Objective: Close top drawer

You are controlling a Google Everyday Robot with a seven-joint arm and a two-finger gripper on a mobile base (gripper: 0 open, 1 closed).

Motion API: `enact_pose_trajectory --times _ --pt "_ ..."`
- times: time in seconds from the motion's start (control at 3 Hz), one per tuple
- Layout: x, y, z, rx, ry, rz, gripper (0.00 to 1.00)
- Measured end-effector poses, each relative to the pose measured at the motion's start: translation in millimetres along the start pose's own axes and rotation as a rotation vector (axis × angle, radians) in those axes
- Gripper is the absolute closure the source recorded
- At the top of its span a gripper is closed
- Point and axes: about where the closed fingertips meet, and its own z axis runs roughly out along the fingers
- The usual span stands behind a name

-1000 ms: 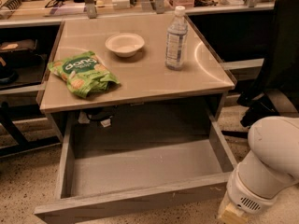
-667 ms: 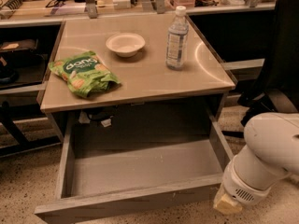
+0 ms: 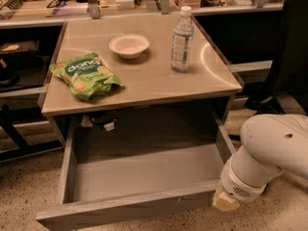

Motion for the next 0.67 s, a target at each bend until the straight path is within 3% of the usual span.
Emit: enact_pose_trajectory --times 0.67 --pt "-18.6 -17.1 17.0 0.011 -0.012 -0.03 1.0"
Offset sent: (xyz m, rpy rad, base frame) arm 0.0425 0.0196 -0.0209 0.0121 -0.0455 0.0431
